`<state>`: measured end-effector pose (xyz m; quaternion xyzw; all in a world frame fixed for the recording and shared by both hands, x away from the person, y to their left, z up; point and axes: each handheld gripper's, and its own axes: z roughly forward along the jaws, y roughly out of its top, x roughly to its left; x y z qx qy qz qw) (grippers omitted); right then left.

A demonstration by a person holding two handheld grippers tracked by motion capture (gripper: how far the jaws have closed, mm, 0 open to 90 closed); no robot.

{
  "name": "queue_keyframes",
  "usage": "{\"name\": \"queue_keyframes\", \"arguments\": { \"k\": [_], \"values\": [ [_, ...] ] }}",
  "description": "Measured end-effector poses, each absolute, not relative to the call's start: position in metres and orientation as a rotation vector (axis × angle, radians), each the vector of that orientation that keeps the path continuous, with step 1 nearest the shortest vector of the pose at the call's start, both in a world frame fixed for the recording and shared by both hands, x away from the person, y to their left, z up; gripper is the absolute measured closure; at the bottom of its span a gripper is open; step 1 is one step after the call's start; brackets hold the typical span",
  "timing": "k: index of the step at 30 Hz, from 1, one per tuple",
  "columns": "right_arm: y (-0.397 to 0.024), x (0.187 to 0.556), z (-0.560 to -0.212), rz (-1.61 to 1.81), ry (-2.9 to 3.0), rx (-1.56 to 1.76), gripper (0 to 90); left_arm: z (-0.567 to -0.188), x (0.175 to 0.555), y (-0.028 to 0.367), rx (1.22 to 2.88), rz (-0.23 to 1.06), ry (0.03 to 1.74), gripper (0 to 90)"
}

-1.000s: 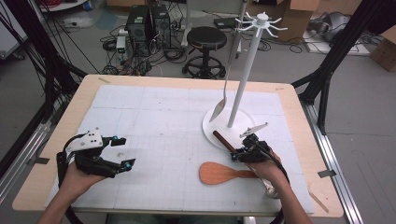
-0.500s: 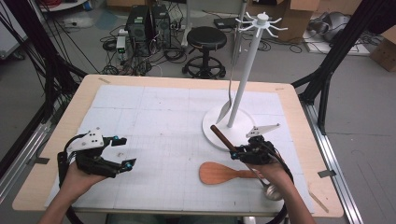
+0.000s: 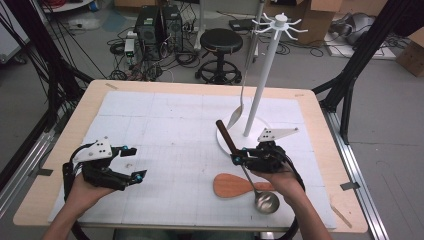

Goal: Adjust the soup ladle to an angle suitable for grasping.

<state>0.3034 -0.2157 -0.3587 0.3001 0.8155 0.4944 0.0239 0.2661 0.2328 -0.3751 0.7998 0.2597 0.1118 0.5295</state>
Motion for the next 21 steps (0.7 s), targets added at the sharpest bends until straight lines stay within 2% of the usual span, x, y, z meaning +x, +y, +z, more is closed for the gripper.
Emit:
{"name": "queue_keyframes", "arguments": {
  "k": [21],
  "values": [
    [-0.158, 0.304, -0.335, 1.752, 2.461, 0.797, 73.4, -0.37, 0.268, 0.217, 1.913, 0.243, 0.581, 23.1]
  ]
}}
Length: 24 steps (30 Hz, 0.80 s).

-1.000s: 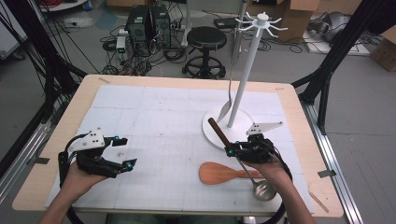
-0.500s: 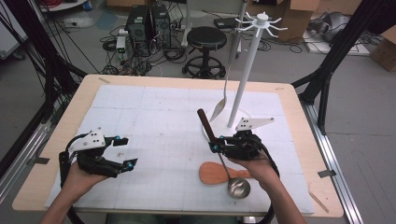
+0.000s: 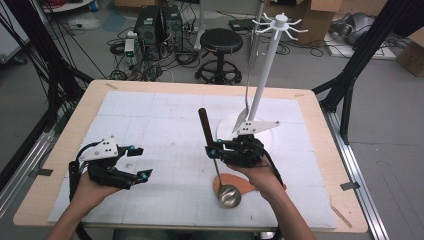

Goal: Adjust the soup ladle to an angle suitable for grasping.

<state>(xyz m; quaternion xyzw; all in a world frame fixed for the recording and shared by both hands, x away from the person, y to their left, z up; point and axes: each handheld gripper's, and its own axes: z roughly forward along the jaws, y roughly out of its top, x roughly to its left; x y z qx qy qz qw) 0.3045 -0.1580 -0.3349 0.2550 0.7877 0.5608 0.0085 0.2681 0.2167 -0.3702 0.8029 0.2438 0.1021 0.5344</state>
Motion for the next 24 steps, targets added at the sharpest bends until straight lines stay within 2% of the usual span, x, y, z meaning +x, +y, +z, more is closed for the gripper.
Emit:
{"name": "queue_keyframes", "arguments": {
  "k": [13, 24],
  "values": [
    [-0.121, 0.304, -0.327, 1.759, 2.437, 0.709, 73.5, -0.367, 0.272, 0.194, 1.916, 0.198, 0.541, 28.9],
    [-0.099, 0.302, -0.325, 1.759, 2.41, 0.685, 73.4, -0.364, 0.279, 0.162, 1.904, 0.172, 0.508, 38.4]
  ]
}}
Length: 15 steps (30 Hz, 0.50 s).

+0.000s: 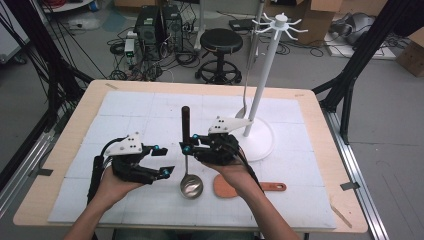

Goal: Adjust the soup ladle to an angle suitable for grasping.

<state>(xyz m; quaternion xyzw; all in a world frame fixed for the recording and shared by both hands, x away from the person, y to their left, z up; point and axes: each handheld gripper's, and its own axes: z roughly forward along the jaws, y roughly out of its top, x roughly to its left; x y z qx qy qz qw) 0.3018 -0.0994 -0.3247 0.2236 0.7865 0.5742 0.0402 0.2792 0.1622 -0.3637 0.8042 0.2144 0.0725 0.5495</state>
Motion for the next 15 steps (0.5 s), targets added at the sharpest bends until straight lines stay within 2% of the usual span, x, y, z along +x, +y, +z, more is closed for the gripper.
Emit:
{"name": "queue_keyframes", "arguments": {
  "k": [8, 11, 15],
  "values": [
    [-0.092, 0.298, -0.322, 1.756, 2.371, 0.679, 73.4, -0.365, 0.284, 0.151, 1.872, 0.166, 0.536, 53.5],
    [-0.09, 0.297, -0.322, 1.744, 2.366, 0.675, 73.4, -0.366, 0.286, 0.147, 1.877, 0.162, 0.547, 54.2],
    [-0.087, 0.295, -0.323, 1.747, 2.352, 0.682, 73.4, -0.366, 0.287, 0.145, 1.869, 0.167, 0.566, 63.2]
  ]
}}
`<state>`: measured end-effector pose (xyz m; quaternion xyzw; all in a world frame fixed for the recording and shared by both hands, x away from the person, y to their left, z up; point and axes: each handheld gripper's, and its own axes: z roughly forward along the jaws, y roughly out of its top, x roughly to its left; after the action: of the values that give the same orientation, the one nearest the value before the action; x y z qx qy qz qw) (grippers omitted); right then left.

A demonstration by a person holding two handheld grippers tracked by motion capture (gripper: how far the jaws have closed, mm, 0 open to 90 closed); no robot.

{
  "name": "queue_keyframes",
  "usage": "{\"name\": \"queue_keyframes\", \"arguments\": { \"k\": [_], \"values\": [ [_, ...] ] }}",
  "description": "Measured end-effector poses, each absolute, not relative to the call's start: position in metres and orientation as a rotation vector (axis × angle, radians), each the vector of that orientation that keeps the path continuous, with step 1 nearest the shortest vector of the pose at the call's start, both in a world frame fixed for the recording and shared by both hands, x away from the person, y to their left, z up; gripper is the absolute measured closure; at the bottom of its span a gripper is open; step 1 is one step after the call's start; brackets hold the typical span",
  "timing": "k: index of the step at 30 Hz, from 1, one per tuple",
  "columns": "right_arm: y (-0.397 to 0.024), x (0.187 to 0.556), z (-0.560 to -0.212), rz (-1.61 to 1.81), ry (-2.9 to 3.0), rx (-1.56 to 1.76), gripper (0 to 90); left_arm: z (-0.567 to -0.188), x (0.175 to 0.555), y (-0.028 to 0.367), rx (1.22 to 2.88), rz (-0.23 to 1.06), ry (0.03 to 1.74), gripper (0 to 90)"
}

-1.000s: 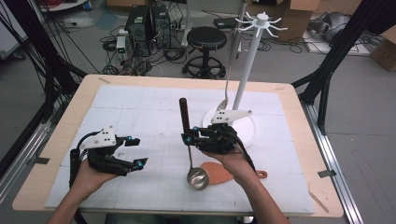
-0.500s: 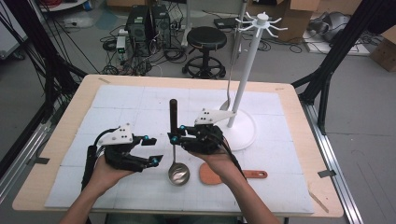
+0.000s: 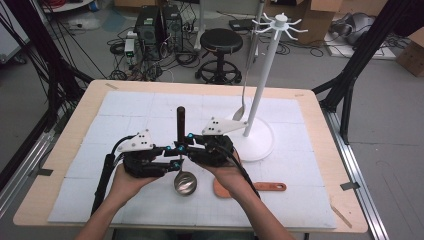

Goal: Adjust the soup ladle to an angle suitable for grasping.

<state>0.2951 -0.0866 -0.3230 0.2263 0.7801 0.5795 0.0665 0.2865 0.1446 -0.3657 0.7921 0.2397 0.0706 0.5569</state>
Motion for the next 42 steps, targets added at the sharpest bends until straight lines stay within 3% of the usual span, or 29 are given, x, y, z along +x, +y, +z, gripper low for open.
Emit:
{"name": "queue_keyframes", "arguments": {
  "k": [6, 11, 21, 26, 31, 36, 42],
  "values": [
    [-0.086, 0.294, -0.323, 1.742, 2.339, 0.683, 73.4, -0.365, 0.287, 0.144, 1.858, 0.171, 0.577, 80.9],
    [-0.088, 0.293, -0.324, 1.743, 2.337, 0.682, 72.6, -0.365, 0.284, 0.141, 1.872, 0.189, 0.518, 83.4],
    [-0.099, 0.293, -0.319, 1.867, 2.378, 0.521, 61.9, -0.364, 0.284, 0.141, 1.889, 0.124, 0.41, 83.6],
    [-0.102, 0.295, -0.317, 1.902, 2.389, 0.481, 61.5, -0.363, 0.281, 0.139, 1.915, 0.086, 0.352, 83.6],
    [-0.101, 0.294, -0.315, 1.915, 2.404, 0.439, 72.4, -0.364, 0.281, 0.138, 1.924, 0.081, 0.345, 83.6],
    [-0.1, 0.29, -0.312, 1.868, 2.381, 0.49, 72.9, -0.363, 0.281, 0.138, 1.887, 0.093, 0.38, 82.2],
    [-0.098, 0.285, -0.311, 1.807, 2.298, 0.598, 73.0, -0.361, 0.281, 0.137, 1.858, 0.151, 0.441, 73.8]
  ]
}}
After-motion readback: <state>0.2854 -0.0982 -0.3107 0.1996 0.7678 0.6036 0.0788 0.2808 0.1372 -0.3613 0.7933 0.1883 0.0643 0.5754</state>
